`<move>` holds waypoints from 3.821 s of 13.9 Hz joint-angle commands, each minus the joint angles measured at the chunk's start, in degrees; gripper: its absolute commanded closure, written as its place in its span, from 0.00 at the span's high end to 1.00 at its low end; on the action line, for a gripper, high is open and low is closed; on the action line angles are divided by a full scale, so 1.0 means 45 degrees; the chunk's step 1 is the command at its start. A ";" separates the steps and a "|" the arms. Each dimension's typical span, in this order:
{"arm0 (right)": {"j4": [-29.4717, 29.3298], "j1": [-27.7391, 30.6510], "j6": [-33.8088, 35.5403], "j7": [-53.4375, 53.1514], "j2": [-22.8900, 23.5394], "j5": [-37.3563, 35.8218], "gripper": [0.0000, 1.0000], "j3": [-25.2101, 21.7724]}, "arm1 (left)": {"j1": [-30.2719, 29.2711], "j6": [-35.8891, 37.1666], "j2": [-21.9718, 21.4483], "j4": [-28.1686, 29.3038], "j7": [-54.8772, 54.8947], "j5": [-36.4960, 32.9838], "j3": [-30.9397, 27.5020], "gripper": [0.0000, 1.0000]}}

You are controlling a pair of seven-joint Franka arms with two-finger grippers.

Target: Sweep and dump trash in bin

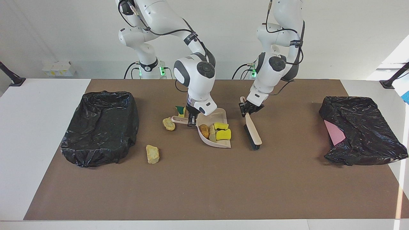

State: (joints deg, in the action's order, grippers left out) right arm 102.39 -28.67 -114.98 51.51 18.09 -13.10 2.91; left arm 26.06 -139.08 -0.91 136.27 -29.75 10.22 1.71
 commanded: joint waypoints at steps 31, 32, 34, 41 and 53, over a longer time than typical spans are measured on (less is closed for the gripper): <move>0.5138 1.1137 -0.2848 1.2734 -0.6442 -0.3141 0.00 0.0076 | -0.0571 0.0614 -0.0895 -0.0628 -0.0072 -0.1685 0.0402 1.00; 0.5138 1.0885 -0.2848 1.2676 -0.6481 -0.3647 0.00 0.0076 | -0.1021 0.0614 -0.0601 -0.1117 0.0260 -0.1686 0.0402 1.00; 0.5177 1.0377 -0.2674 1.1569 -0.6540 -0.4993 0.00 0.0076 | -0.1920 0.0847 -0.0053 -0.2152 0.0963 -0.1686 0.0402 1.00; 0.5275 0.8969 -0.0446 0.5625 -0.6912 -0.7598 0.00 0.0115 | -0.3915 0.4496 0.0926 -0.6117 0.3543 -0.1686 0.0402 1.00; 0.4046 0.7839 0.2599 0.5351 -0.7381 -1.0547 0.00 0.0486 | -0.5459 1.0045 0.0926 -0.9851 0.6924 -0.1764 0.0266 1.00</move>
State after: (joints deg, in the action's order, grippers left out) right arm 121.80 8.54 -105.78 76.20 -14.51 -58.69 4.74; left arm 2.45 -98.05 2.10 95.68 -0.37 3.47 2.49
